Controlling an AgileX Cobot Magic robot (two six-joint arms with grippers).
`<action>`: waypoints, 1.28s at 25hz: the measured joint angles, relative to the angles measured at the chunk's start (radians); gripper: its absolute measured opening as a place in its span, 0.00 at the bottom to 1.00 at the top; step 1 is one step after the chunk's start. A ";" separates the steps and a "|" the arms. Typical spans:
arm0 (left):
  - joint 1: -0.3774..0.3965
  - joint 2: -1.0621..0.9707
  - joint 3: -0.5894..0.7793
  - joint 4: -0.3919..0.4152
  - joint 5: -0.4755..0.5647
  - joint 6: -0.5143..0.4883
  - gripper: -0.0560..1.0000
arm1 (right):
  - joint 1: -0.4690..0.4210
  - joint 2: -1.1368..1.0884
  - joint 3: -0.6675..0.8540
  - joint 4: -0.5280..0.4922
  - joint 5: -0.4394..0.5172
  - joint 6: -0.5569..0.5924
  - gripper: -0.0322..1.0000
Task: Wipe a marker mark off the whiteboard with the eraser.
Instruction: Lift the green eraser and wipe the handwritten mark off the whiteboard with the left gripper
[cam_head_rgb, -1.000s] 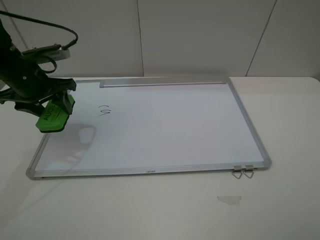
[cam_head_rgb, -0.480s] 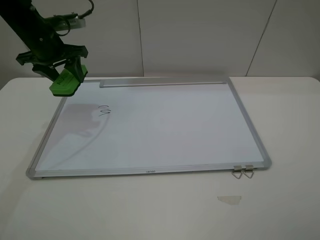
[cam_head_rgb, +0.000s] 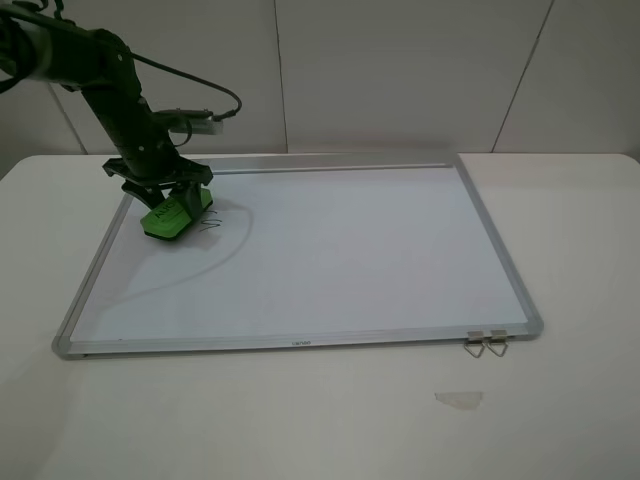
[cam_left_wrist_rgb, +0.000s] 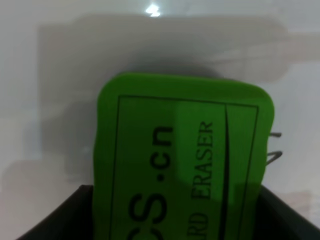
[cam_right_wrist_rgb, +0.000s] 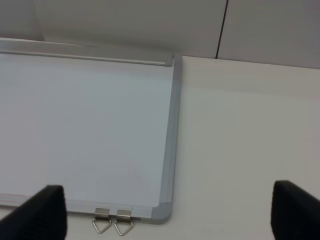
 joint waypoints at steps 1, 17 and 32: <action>-0.013 0.018 -0.002 -0.001 -0.012 0.004 0.62 | 0.000 0.000 0.000 0.000 0.000 0.000 0.82; -0.126 0.075 -0.060 0.028 -0.038 0.008 0.62 | 0.000 0.000 0.000 0.000 0.000 0.000 0.82; -0.290 0.077 -0.061 0.010 0.025 -0.009 0.62 | 0.000 0.000 0.000 0.000 0.000 0.000 0.82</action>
